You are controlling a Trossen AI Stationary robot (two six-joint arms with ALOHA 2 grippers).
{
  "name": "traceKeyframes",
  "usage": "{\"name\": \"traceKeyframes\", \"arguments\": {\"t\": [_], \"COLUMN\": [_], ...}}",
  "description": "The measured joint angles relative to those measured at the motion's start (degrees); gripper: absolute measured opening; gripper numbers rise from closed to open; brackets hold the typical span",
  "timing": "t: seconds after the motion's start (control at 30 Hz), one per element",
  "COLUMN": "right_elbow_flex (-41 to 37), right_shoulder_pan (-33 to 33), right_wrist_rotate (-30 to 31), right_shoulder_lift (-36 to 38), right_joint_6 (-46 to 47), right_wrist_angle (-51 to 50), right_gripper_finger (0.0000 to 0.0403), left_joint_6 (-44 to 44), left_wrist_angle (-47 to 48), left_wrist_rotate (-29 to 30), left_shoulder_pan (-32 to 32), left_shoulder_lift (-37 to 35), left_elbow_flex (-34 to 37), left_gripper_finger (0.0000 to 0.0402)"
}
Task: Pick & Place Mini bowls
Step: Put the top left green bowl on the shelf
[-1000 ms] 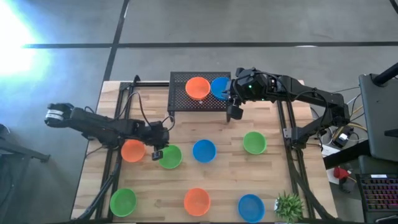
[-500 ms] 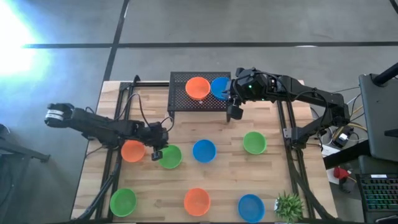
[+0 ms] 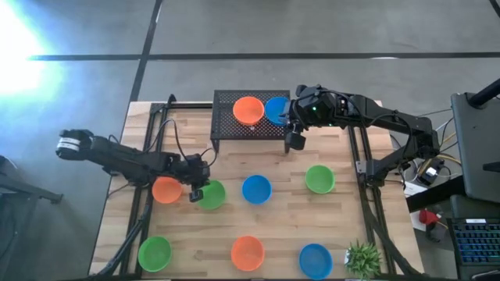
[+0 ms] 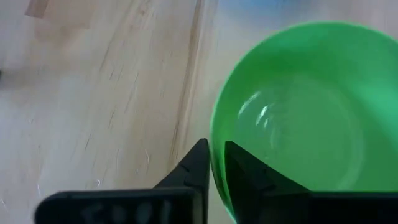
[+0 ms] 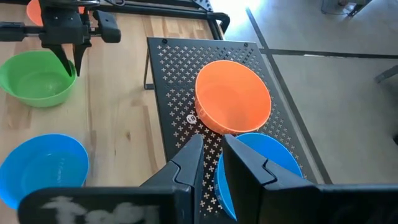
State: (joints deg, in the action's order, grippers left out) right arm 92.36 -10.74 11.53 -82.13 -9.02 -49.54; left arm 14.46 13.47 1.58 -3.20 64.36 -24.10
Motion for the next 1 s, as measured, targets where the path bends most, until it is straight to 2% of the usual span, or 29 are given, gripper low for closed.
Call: {"name": "traceKeyframes", "arguments": {"t": [0.1, 0.27, 0.4, 0.6, 0.83, 1.0], "right_elbow_flex": [0.0, 0.0, 0.0, 0.0, 0.0, 0.0], "right_shoulder_pan": [0.0, 0.0, 0.0, 0.0, 0.0, 0.0], "right_wrist_rotate": [0.0, 0.0, 0.0, 0.0, 0.0, 0.0], "right_shoulder_lift": [0.0, 0.0, 0.0, 0.0, 0.0, 0.0], "right_joint_6": [-0.2, -0.2, -0.2, 0.0, 0.0, 0.0], "right_wrist_angle": [0.0, 0.0, 0.0, -1.4, -1.4, -1.4], "right_gripper_finger": [0.0057, 0.0057, 0.0057, 0.0057, 0.0057, 0.0057], "left_joint_6": [0.1, 0.7, 0.8, -1.5, -4.6, -5.6], "left_wrist_angle": [-0.3, 0.2, 3.8, 15.5, 26.9, 33.6], "left_wrist_rotate": [-0.2, -0.2, -0.6, -0.6, 0.7, 7.2], "left_shoulder_pan": [0.0, 0.0, 0.0, 0.0, 0.8, 3.1], "left_shoulder_lift": [0.0, 0.0, -0.3, -0.7, -0.7, -0.8], "left_elbow_flex": [-0.1, -0.8, -4.3, -14.2, -28.9, -39.3], "left_gripper_finger": [0.0009, 0.0003, 0.0002, 0.0001, 0.0001, 0.0000]}}
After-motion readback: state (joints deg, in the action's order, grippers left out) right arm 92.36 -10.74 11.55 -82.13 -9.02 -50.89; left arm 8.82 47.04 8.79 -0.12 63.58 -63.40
